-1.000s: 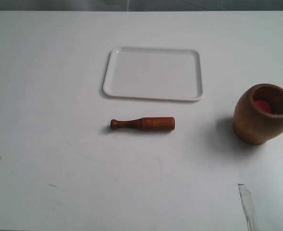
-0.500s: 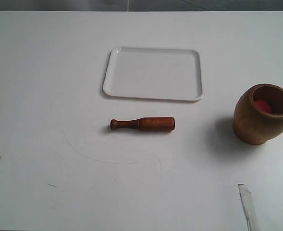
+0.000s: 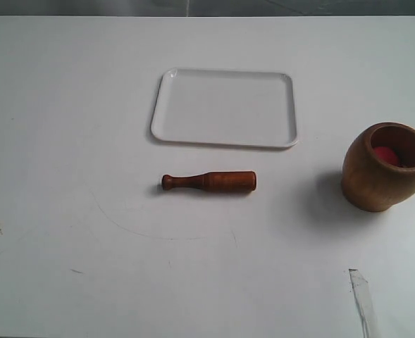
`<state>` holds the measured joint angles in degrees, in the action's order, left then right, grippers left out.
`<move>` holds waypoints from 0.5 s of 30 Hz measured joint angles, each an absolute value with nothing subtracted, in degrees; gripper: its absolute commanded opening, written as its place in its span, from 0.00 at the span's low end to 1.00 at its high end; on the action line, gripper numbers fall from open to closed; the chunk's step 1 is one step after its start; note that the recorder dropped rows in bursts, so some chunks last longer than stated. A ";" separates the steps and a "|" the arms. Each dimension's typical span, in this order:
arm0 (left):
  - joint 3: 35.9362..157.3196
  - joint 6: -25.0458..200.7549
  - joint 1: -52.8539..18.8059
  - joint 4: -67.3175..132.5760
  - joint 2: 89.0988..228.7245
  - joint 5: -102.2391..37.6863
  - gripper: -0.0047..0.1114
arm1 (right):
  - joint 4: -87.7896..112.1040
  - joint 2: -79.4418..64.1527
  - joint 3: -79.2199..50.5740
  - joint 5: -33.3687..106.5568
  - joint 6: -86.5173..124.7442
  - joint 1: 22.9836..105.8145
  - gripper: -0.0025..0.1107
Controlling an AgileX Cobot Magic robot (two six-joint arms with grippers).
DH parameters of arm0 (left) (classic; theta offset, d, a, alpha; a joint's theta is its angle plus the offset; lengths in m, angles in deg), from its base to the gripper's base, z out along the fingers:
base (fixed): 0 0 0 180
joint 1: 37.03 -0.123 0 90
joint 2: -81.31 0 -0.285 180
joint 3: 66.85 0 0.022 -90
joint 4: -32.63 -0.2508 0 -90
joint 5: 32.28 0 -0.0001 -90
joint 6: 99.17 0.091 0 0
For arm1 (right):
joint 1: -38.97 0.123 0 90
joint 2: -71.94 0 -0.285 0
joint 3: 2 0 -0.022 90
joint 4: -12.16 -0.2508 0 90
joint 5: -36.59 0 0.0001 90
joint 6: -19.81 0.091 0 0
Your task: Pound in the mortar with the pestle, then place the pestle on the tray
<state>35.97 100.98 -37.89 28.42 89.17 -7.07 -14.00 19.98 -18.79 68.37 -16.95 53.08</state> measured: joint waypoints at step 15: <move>35.97 100.98 -37.89 28.42 89.17 -7.07 0.04 | -6.99 -29.63 4.45 97.93 -33.16 76.66 0.02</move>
